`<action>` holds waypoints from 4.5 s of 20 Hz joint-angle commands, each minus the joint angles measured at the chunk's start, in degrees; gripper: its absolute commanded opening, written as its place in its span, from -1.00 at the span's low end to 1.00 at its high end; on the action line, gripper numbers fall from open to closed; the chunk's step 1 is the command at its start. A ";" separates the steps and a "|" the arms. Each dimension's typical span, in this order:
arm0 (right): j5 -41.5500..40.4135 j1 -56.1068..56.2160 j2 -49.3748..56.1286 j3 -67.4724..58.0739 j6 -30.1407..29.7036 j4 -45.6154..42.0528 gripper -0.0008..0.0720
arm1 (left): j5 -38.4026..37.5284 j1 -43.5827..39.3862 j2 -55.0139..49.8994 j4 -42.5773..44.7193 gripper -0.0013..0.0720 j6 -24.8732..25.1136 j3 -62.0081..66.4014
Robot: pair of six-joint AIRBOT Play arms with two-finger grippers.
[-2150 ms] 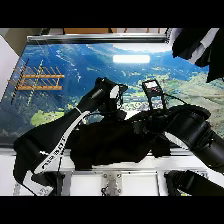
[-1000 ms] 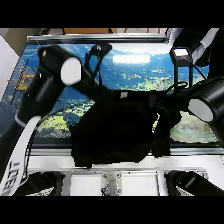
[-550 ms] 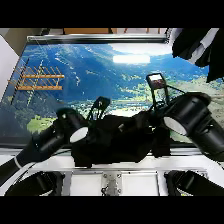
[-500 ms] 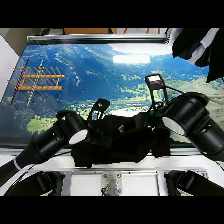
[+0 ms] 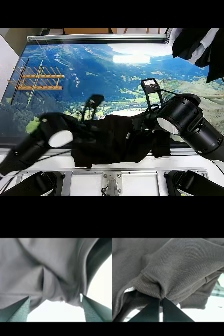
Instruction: Fold the clothes and pants, and hang the long-sleeved shirts on hangers.
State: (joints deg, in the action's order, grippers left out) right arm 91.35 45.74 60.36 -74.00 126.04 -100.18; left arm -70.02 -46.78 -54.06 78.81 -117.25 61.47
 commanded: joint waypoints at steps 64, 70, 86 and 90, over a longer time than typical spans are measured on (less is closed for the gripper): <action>0.07 0.07 0.50 0.00 0.00 0.59 -0.92 | 18.10 65.88 -64.54 29.55 -0.93 27.89 41.59; 0.07 0.07 0.50 0.00 0.00 0.59 -0.92 | 4.79 63.14 -64.50 29.73 -0.93 27.93 52.39; 0.07 0.07 0.52 0.00 0.02 0.59 -0.92 | 1.81 55.87 -42.66 29.03 -0.93 32.37 43.21; 0.07 0.07 0.52 0.00 0.00 0.59 -0.92 | -2.97 53.37 -38.01 25.38 -0.93 43.58 43.21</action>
State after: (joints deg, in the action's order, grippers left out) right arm 91.39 45.74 60.84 -74.00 126.04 -99.59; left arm -69.25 8.23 -95.39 107.42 -81.84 104.90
